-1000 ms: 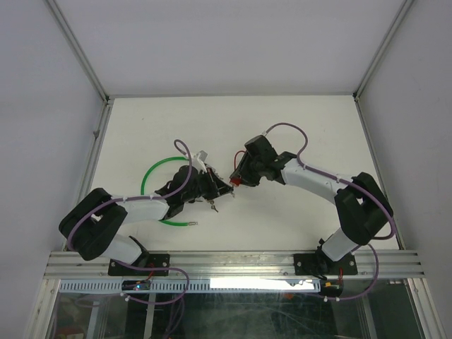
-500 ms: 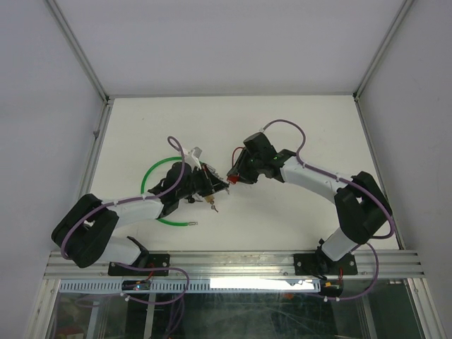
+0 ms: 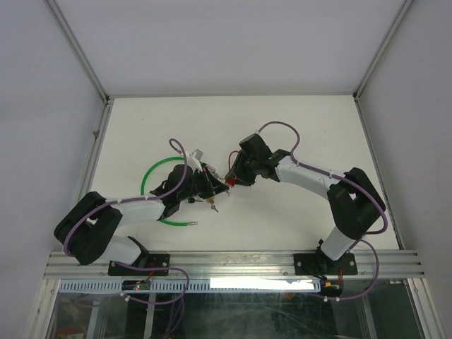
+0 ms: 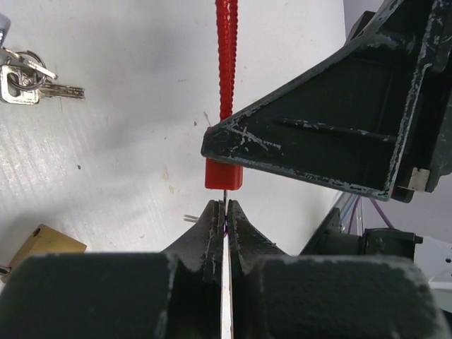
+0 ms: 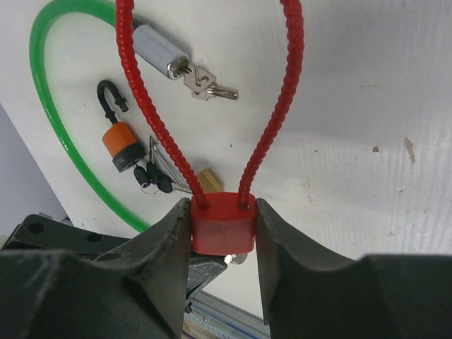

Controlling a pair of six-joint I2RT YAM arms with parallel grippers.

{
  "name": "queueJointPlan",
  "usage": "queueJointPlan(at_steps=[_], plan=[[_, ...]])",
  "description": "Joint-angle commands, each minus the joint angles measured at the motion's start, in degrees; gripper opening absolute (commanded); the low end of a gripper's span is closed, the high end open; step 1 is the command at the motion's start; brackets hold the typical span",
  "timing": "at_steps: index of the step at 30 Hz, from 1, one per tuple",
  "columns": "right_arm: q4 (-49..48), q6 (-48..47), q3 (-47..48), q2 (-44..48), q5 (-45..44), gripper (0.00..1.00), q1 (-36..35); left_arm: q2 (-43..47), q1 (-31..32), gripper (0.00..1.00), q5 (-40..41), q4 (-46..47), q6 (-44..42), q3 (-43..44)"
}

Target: Unlock with the key

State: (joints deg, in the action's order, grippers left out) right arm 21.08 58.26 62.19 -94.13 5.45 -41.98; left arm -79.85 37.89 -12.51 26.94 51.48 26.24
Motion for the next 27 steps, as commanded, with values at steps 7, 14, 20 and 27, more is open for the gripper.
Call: queueJointPlan(at_steps=[7,14,20,27], plan=[[0.51,-0.72,2.33,0.35,6.5,0.0,-3.28,2.01,0.77,0.0,9.12,11.03,3.68,-2.04],[0.99,-0.93,3.19,0.13,6.28,0.0,-5.04,1.17,0.76,0.0,10.3,13.15,4.78,-2.11],[0.89,-0.73,3.81,-1.67,6.38,0.0,-6.62,3.34,0.76,0.0,14.6,13.88,4.27,-2.61],[4.55,-4.21,6.06,0.0,0.61,0.0,-4.61,3.58,0.72,0.14,9.97,12.72,3.62,-3.22]])
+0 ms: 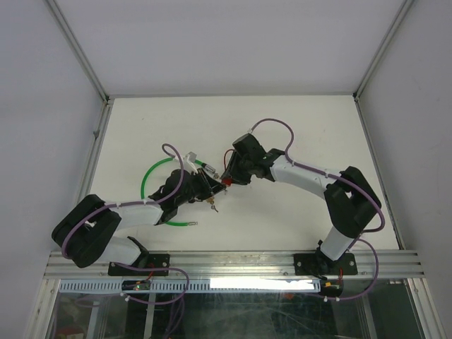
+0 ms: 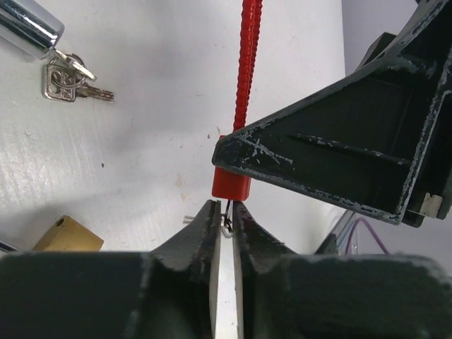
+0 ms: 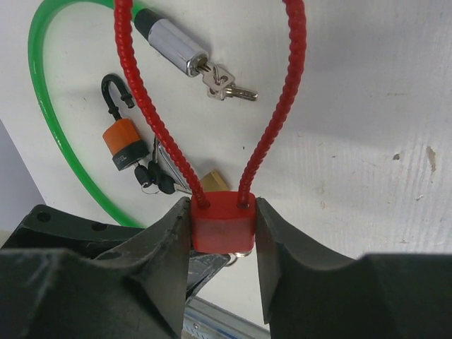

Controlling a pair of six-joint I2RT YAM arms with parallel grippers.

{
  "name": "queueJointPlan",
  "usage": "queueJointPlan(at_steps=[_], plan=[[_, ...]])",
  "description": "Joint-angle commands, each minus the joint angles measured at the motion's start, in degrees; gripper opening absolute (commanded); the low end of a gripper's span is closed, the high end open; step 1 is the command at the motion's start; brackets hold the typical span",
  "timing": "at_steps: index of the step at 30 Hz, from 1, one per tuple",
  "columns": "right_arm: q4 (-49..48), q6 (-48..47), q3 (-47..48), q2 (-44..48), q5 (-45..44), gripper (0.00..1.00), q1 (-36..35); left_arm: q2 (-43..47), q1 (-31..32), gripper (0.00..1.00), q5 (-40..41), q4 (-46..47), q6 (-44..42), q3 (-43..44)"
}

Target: Unlock with the key

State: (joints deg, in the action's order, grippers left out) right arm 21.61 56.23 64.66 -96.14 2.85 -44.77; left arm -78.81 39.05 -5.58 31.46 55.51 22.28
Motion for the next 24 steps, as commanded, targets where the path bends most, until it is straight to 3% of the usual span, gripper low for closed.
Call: queueJointPlan(at_steps=[1,5,9,18,24], plan=[[4.75,-2.93,4.01,2.38,2.42,0.0,-1.19,3.16,-0.38,0.21,2.47,7.32,-0.62,0.59],[7.7,-6.58,5.52,3.45,-0.02,0.0,1.09,6.08,-0.38,0.4,0.56,2.71,-1.97,0.65],[10.69,-11.78,7.26,2.97,-1.59,0.0,1.53,8.83,-0.91,0.51,-1.14,-0.16,-2.59,0.37],[15.38,-25.11,8.71,-0.31,-3.91,0.0,1.51,9.11,-5.07,0.6,-7.66,-2.12,-2.19,-0.54],[10.3,-33.88,4.32,2.17,-2.07,0.0,-0.11,5.51,-8.22,0.64,-13.24,-0.32,-0.03,0.33]])
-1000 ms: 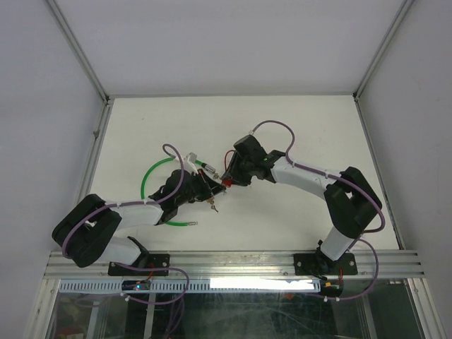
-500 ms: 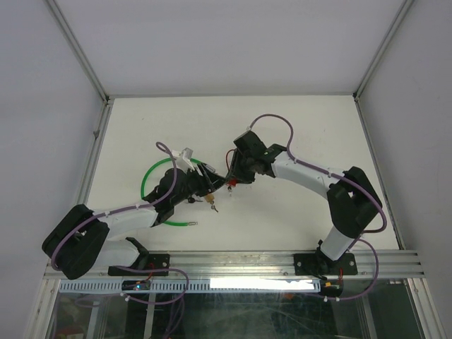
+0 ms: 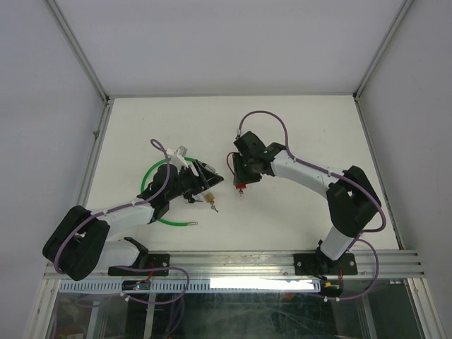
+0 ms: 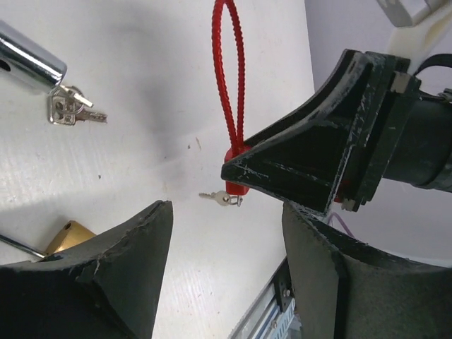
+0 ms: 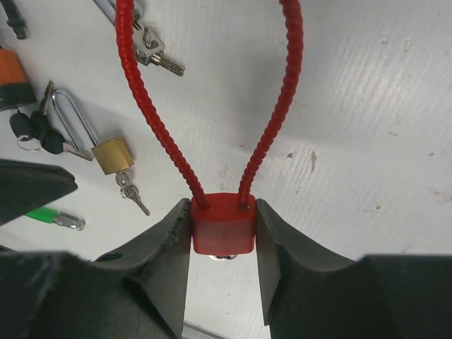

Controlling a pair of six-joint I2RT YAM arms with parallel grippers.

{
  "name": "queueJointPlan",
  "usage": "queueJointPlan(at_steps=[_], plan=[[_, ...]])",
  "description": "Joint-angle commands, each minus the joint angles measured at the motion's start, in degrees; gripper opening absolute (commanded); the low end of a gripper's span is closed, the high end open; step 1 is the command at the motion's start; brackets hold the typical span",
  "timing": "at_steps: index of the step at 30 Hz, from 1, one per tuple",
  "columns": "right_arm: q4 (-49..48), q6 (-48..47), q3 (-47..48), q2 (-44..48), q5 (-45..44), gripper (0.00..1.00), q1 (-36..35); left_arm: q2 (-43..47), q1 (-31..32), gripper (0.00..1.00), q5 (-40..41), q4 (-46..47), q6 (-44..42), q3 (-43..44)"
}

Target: Unlock with the key

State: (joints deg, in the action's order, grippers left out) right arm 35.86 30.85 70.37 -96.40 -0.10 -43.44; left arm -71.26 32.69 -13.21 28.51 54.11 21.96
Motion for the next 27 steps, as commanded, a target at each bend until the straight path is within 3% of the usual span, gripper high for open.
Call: queueJointPlan(at_steps=[1,12,20,27], plan=[[-4.08,-9.8,-1.62,2.38,0.92,0.0,-1.98,-2.99,-2.04,0.64,-6.66,2.49,1.51,1.36],[-11.14,-16.91,-5.64,5.86,-0.07,0.0,-7.62,-11.09,-2.18,0.61,-9.91,11.14,8.76,1.95],[-16.11,-18.5,-7.71,8.48,0.22,0.0,-9.98,-15.31,-2.18,0.46,-10.39,17.44,13.2,0.87],[-19.25,-18.88,-8.03,9.08,0.09,0.07,-11.31,-18.05,-2.08,0.29,-12.81,24.12,16.73,0.23]])
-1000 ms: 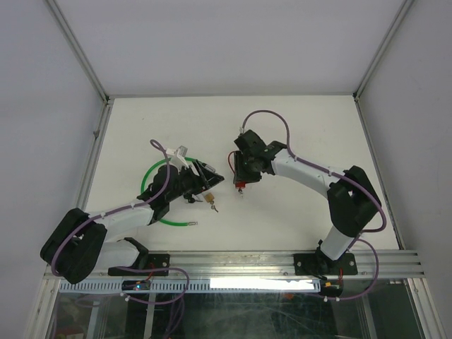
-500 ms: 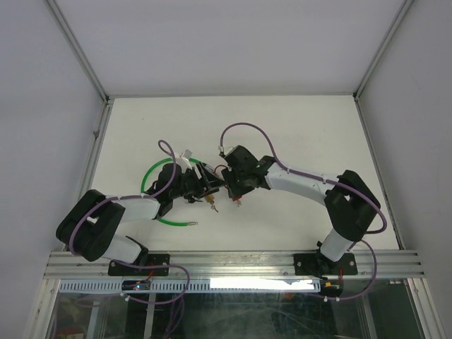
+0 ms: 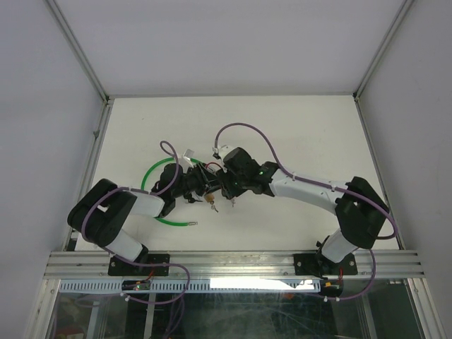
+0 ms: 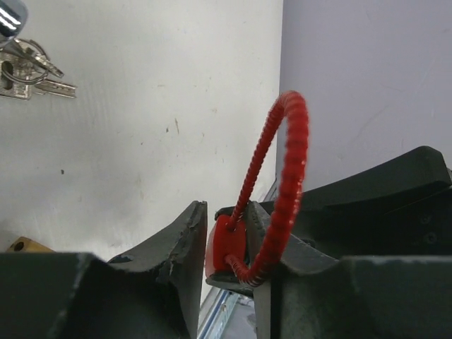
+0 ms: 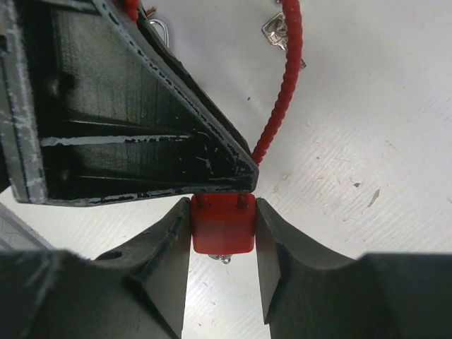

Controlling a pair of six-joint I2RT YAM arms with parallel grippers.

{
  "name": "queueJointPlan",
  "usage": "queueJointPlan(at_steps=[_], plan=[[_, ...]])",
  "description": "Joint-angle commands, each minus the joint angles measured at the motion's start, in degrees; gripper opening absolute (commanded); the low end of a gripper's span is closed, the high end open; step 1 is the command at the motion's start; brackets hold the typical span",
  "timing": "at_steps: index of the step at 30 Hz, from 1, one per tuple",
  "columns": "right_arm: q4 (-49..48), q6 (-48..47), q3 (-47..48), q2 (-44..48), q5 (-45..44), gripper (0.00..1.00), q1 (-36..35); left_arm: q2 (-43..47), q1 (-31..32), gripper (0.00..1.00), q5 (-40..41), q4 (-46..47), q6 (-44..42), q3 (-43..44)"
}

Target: Unlock with the key

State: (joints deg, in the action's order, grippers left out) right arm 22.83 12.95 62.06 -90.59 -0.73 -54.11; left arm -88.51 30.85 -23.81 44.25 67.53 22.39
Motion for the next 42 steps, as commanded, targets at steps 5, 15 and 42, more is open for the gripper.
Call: queueJointPlan(at_steps=[5,15,42], plan=[[-9.18,-0.02,-1.21,4.87,-0.49,0.19,-0.74,-1.73,-0.18,0.03,-2.76,13.48,5.99,-1.27],[-13.45,1.75,-7.66,13.32,-1.72,0.6,-0.65,-2.59,-0.36,0.0,-0.71,22.3,11.61,-4.69],[-18.59,0.79,-13.55,11.31,2.13,0.55,-1.31,-2.16,-0.45,0.0,0.87,24.0,14.12,-5.52]])
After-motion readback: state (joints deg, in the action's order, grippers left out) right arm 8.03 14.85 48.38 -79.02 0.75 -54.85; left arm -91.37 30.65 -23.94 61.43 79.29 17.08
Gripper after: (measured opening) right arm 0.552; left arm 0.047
